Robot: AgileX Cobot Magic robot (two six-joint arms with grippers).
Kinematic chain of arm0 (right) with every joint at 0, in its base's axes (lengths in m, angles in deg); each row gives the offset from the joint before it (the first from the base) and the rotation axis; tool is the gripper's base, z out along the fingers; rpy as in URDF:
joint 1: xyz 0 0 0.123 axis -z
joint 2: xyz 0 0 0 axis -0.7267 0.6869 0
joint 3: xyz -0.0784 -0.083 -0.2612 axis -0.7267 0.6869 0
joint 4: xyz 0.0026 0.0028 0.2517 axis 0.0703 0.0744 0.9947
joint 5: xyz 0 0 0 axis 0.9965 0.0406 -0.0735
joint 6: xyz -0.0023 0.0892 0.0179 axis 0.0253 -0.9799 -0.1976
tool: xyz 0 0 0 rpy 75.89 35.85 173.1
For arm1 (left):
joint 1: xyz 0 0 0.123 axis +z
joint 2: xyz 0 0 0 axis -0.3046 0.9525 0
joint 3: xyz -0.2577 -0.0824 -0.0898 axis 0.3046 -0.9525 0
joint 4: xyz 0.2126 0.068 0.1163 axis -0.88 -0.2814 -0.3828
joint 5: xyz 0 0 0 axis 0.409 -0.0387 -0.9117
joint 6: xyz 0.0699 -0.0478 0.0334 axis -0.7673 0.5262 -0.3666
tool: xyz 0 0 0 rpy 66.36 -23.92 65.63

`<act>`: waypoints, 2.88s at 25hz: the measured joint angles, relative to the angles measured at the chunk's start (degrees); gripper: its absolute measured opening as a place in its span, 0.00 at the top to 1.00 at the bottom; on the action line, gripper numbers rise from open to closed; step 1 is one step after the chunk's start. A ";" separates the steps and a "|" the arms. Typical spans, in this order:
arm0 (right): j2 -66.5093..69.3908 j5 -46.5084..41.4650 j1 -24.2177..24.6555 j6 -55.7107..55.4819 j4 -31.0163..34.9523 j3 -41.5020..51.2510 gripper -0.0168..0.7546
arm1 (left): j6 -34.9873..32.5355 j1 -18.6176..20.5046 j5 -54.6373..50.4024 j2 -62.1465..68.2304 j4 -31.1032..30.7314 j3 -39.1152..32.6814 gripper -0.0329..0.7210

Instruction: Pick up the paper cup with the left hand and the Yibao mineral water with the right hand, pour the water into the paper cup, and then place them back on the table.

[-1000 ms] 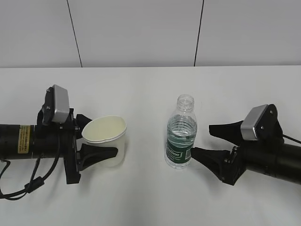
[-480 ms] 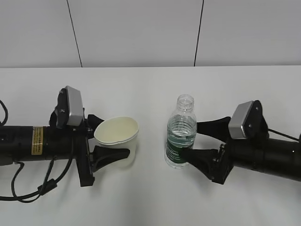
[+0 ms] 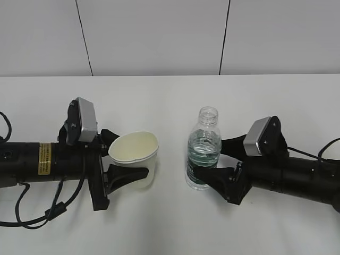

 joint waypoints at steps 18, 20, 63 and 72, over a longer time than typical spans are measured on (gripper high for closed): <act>1.71 0.00 -2.10 0.45 1.60 -2.30 0.28 | 0.00 -0.06 0.66 0.00 1.56 0.00 0.37; 1.71 0.00 -2.18 0.57 1.74 -2.30 0.28 | 0.00 -0.06 0.66 0.00 2.73 0.00 0.37; 2.28 -3.46 -2.32 3.34 4.12 -13.04 0.34 | 8.58 -1.78 -4.70 0.79 -0.78 3.40 0.39; 2.31 -11.21 -2.32 4.07 -0.64 -20.27 0.34 | 8.82 -1.78 -1.69 1.09 0.53 3.40 0.40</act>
